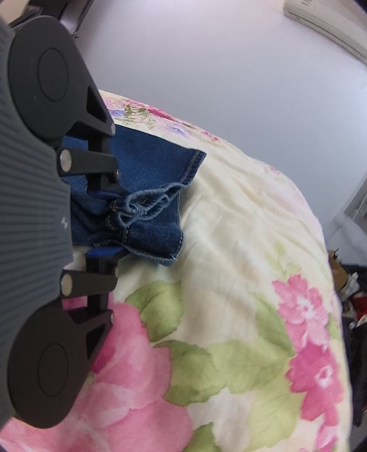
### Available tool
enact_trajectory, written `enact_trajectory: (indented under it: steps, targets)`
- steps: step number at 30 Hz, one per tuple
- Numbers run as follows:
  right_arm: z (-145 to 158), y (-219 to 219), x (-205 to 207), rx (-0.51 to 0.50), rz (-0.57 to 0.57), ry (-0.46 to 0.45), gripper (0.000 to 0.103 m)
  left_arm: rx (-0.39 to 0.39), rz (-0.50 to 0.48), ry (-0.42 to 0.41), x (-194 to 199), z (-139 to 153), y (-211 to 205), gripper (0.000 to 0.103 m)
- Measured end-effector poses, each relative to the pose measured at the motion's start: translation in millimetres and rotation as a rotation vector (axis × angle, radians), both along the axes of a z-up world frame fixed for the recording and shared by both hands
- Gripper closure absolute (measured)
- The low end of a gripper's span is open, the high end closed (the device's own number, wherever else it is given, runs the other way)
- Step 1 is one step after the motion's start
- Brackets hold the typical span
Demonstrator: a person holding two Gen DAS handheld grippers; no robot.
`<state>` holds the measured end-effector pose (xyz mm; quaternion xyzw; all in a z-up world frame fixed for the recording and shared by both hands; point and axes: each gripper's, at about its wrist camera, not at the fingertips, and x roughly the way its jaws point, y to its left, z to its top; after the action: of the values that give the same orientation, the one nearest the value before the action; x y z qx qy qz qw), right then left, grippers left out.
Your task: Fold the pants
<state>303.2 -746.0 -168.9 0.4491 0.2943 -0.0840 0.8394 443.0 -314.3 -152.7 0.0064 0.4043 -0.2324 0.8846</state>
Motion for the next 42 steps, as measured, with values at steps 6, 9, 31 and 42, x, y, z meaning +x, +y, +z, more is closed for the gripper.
enact_trajectory:
  steps: [6,9,31,42]
  targets:
    - [20,5,6,-0.064,0.032,-0.014,0.080,0.053,-0.002,0.020,16,-16,-15,0.082]
    - [30,8,9,-0.078,0.035,-0.015,0.081,0.066,0.001,-0.003,4,-1,-13,0.082]
    - [160,110,-4,-0.363,0.190,-0.165,0.083,-0.019,-0.214,0.007,-153,40,38,0.085]
    - [209,262,-6,-0.485,0.413,-0.260,0.083,-0.028,0.092,-0.010,-149,70,214,0.085]
